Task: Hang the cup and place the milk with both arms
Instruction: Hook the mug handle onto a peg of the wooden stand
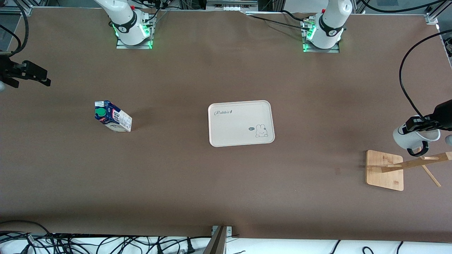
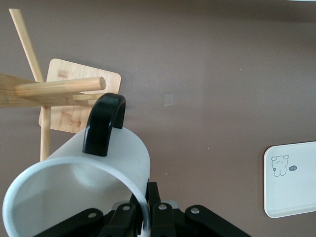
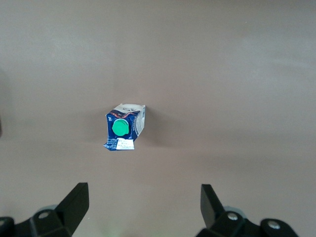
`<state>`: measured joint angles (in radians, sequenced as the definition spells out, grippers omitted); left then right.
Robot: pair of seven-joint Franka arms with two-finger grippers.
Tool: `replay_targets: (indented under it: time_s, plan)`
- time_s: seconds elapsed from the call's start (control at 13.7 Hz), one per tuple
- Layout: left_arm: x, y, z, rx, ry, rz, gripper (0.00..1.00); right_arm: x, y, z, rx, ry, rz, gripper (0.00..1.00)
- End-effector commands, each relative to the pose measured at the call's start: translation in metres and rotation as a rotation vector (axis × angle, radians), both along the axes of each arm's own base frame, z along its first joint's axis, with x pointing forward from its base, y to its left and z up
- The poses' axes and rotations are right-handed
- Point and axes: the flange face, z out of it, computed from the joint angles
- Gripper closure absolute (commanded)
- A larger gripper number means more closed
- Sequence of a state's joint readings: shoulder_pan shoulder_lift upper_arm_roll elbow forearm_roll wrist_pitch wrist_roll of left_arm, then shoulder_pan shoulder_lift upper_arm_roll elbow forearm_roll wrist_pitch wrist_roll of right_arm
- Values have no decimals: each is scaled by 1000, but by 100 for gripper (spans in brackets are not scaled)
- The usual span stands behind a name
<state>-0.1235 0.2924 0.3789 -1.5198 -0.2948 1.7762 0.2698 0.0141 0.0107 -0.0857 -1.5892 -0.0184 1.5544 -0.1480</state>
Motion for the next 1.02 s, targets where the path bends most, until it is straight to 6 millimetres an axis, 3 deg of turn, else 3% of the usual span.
replay_targets:
  time_s: [0.0, 0.36, 0.58, 0.73, 0.95]
  plan:
    - [6, 13, -2, -31, -25, -36, 100, -2, -1, 8, -15, 23, 21, 0]
    - [12, -2, 1, -29, -42, -46, 100, -9, -8, 3, -26, 86, 10, 0]
    - [14, -8, -2, -29, -38, -54, 100, -3, -5, 3, -62, 110, 21, 0]
    - [19, -15, 7, -21, -57, -72, 100, 0, -2, 5, -69, 124, 23, 0]
    - [22, -10, 11, -8, -73, -77, 100, 1, -4, 5, -81, 128, 22, 0]
